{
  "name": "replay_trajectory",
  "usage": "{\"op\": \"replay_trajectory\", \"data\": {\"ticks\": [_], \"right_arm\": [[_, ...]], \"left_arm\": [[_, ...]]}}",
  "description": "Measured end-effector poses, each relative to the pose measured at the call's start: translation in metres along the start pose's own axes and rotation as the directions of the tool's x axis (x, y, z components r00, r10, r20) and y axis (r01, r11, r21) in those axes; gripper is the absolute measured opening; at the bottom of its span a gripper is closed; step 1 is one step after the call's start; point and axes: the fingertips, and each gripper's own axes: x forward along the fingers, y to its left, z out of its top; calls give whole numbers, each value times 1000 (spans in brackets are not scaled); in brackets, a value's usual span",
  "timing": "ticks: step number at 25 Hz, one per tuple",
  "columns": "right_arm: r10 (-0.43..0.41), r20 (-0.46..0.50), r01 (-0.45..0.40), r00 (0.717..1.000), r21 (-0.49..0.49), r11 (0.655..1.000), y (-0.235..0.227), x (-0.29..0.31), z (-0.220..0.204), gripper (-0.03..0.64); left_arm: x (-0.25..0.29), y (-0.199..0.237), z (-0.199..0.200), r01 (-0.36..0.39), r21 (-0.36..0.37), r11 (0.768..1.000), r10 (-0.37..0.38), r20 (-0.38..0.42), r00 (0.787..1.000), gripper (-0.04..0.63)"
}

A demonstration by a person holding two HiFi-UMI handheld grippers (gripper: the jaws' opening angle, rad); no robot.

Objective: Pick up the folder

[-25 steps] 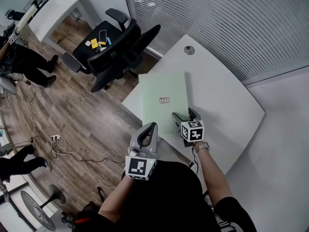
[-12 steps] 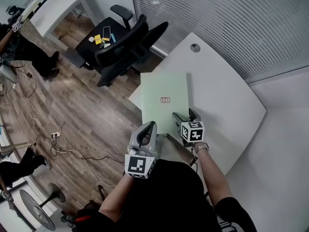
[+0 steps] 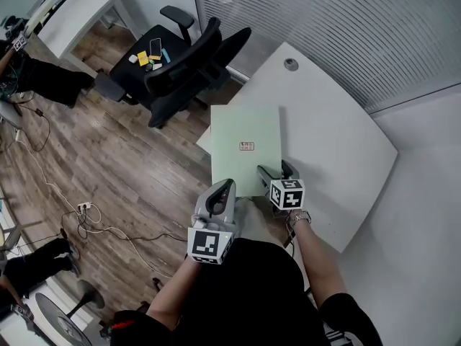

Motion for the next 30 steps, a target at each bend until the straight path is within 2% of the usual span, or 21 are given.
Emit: {"op": "replay_trajectory", "data": {"ticks": [8, 12, 14, 19, 22, 24, 26, 30], "right_arm": [[-38, -3, 38, 999, 35, 999, 15, -4, -10, 341], [-125, 46, 125, 991, -7, 992, 12, -11, -3, 341], [-147, 74, 147, 986, 4, 989, 13, -18, 2, 341], [-174, 120, 175, 977, 5, 985, 33, -38, 17, 341], [-151, 159, 155, 976, -12, 988, 57, -52, 28, 339], [-125, 188, 131, 974, -22, 991, 76, -61, 35, 339], [-98, 211, 108, 973, -39, 993, 97, -70, 41, 339], [-45, 240, 68, 970, -88, 994, 139, -84, 51, 339]], "left_arm": [[-22, 16, -11, 41, 22, 999, -41, -12, 999, 5], [-29, 26, -18, 65, 31, 997, -64, -28, 998, 5], [-31, 31, -22, 85, 17, 996, -84, -37, 996, 5], [-34, 42, -37, 148, -90, 985, -154, -72, 985, 5], [-34, 51, -51, 179, -168, 969, -196, -88, 977, 23], [-33, 59, -64, 187, -230, 955, -214, -99, 972, 64], [-31, 65, -79, 194, -285, 939, -235, -118, 965, 135], [-28, 77, -110, 186, -360, 914, -263, -179, 948, 251]]}}
